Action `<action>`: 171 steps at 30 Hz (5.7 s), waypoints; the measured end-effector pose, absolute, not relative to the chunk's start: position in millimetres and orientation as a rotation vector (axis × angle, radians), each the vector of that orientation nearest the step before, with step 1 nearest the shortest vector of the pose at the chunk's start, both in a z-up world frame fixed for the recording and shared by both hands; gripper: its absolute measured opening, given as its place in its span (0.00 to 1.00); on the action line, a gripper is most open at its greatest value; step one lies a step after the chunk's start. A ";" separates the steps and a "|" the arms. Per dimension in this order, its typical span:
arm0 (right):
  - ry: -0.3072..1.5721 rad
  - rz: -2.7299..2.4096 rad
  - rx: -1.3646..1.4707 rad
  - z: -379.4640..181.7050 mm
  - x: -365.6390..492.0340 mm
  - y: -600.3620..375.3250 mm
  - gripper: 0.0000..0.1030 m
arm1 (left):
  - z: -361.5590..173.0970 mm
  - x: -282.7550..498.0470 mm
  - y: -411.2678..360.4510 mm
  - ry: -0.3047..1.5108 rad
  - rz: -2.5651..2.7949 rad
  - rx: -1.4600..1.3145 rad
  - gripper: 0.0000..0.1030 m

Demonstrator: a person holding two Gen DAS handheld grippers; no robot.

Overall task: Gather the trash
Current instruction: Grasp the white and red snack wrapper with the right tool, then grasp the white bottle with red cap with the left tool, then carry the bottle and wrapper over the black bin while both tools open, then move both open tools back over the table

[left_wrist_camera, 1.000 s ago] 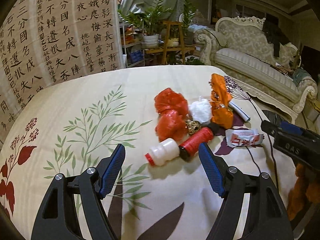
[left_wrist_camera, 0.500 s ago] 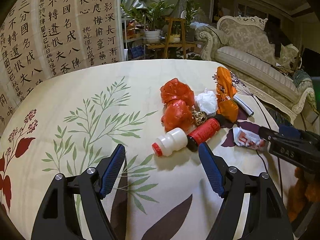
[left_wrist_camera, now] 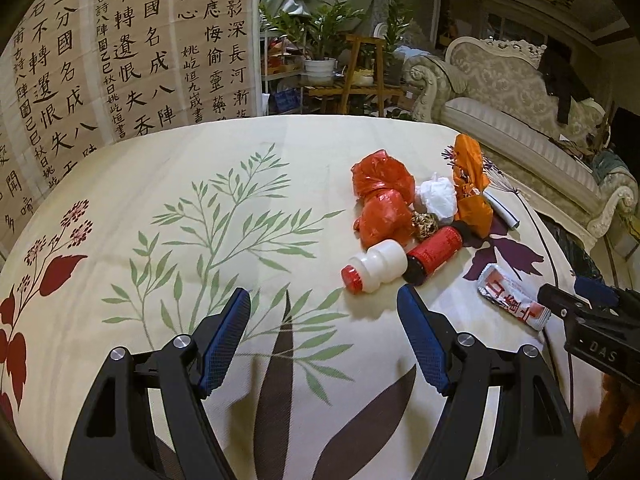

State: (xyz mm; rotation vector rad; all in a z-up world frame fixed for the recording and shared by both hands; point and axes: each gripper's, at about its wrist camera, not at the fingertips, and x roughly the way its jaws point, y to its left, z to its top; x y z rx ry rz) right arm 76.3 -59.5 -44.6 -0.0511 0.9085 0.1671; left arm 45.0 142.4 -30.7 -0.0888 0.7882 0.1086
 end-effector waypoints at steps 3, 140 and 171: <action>0.898 0.175 -0.052 -42.9 69.9 -57.7 0.65 | -30.5 42.6 144.0 0.786 0.110 -0.090 0.71; 0.738 -0.167 0.164 -58.1 120.5 -269.7 0.38 | -30.7 149.1 -116.1 0.752 -0.305 0.138 0.61; 0.773 0.087 0.068 -42.3 74.0 -128.6 0.52 | -19.6 84.7 42.9 0.749 -0.056 0.031 0.70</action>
